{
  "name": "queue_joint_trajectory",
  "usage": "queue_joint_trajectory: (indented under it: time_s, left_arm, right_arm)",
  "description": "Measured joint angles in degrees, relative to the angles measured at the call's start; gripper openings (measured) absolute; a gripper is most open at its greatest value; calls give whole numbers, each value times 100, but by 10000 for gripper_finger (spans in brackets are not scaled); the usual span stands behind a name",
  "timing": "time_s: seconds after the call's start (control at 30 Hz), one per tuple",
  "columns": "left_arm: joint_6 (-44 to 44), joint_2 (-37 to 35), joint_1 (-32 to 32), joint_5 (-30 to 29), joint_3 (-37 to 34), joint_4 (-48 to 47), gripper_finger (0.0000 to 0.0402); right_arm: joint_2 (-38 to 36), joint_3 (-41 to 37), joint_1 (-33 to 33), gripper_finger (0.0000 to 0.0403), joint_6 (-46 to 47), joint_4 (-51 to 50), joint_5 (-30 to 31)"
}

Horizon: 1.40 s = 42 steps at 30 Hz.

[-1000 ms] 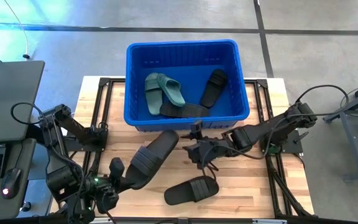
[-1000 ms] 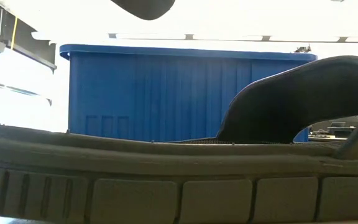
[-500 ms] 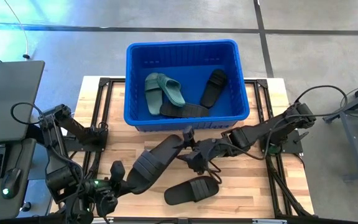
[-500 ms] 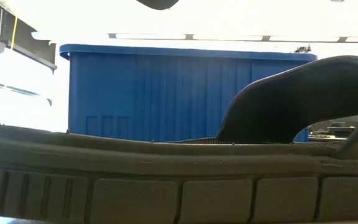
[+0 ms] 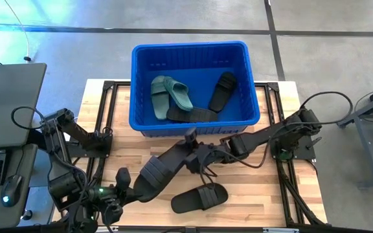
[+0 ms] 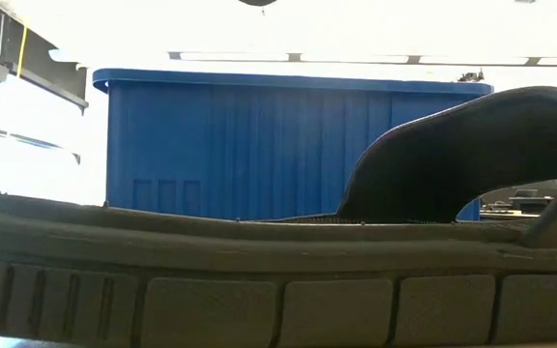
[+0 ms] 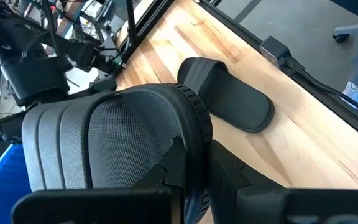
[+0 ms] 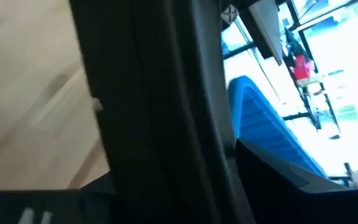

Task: Pick and place slides into bin
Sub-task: Put the black slipper into the blue bin

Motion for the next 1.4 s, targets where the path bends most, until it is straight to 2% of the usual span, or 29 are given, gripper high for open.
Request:
queue_joint_trajectory:
  time_s: [0.13, 0.4, 0.63, 0.77, 0.83, 0.93, 1.1, 1.17, 1.23, 1.4]
  left_arm:
    - [-36, 0, 0, 4, 1, -32, 25]
    - [-36, -10, -4, -36, 9, -50, 31]
    - [-36, -9, 0, -76, 9, -22, 73]
    - [4, -9, 6, -295, 8, -4, 106]
    - [6, -9, 7, -440, 4, -31, 121]
    - [10, -9, -2, -505, 4, -80, 140]
    - [15, -4, -4, -604, 4, -140, 158]
    - [26, -4, 0, -658, 4, -156, 160]
    - [14, -4, 0, -688, 4, -157, 160]
    - [7, -2, 0, -698, 4, -157, 161]
  right_arm:
    - [-3, 0, 22, 158, 139, -4, 75]
    - [-17, -9, 255, 50, 37, -107, 231]
    - [-21, -9, 393, 48, 125, -299, 875]
    - [-28, -9, 383, 48, 214, -517, 1204]
    - [-30, -6, 386, 48, 368, -651, 1589]
    - [-28, -9, 369, 47, 984, -1051, 2637]
    - [-61, -4, 377, 46, 1740, -1852, 4936]
    - [-119, -4, 258, 46, 1937, -2268, 5558]
    - [-255, -4, 43, 46, 2206, -2726, 5550]
    - [-548, -2, -726, 46, 2338, -3061, 4393]
